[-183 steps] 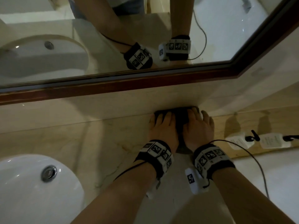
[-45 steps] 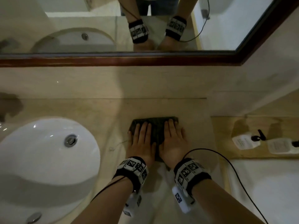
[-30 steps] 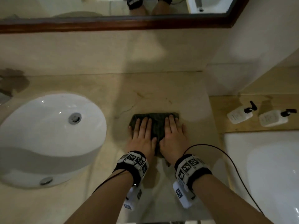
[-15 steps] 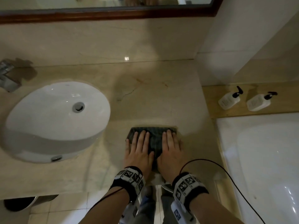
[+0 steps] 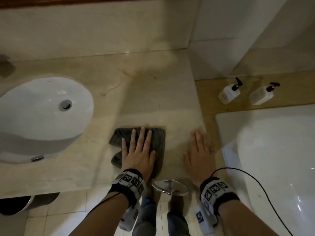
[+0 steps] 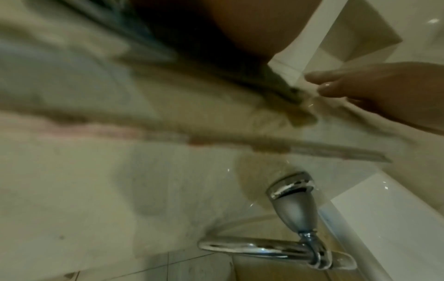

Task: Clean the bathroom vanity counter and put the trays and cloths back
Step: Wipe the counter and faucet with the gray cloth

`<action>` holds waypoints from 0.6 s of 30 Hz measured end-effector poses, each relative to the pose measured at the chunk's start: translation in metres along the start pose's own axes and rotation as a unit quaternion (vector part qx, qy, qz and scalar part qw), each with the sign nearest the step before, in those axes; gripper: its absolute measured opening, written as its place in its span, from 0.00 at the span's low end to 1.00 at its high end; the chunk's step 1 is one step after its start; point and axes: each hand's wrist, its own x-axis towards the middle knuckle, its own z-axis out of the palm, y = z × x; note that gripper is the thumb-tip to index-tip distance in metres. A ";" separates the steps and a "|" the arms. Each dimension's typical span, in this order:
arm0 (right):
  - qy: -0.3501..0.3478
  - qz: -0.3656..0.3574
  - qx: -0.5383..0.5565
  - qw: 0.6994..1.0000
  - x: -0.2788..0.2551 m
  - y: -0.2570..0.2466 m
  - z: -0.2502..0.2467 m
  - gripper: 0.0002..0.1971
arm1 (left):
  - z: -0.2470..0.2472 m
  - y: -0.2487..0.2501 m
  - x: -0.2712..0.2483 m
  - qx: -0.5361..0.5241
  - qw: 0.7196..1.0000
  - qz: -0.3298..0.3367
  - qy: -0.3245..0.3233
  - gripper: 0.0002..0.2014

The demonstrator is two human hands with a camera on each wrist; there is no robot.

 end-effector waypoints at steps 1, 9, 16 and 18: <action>0.000 -0.007 0.011 1.000 0.000 0.010 0.003 0.36 | 0.004 0.004 0.001 0.004 1.000 -0.016 0.001 0.32; 0.025 -0.047 0.037 0.998 0.000 0.022 0.014 0.34 | 0.018 0.035 -0.003 -0.004 0.997 -0.065 0.040 0.33; 0.056 -0.065 0.090 0.992 0.001 0.027 0.016 0.36 | 0.042 0.106 -0.023 -0.019 0.999 -0.015 0.034 0.33; 0.064 -0.072 0.088 0.991 0.000 0.027 0.015 0.35 | 0.043 0.109 -0.025 -0.017 0.999 -0.004 0.042 0.32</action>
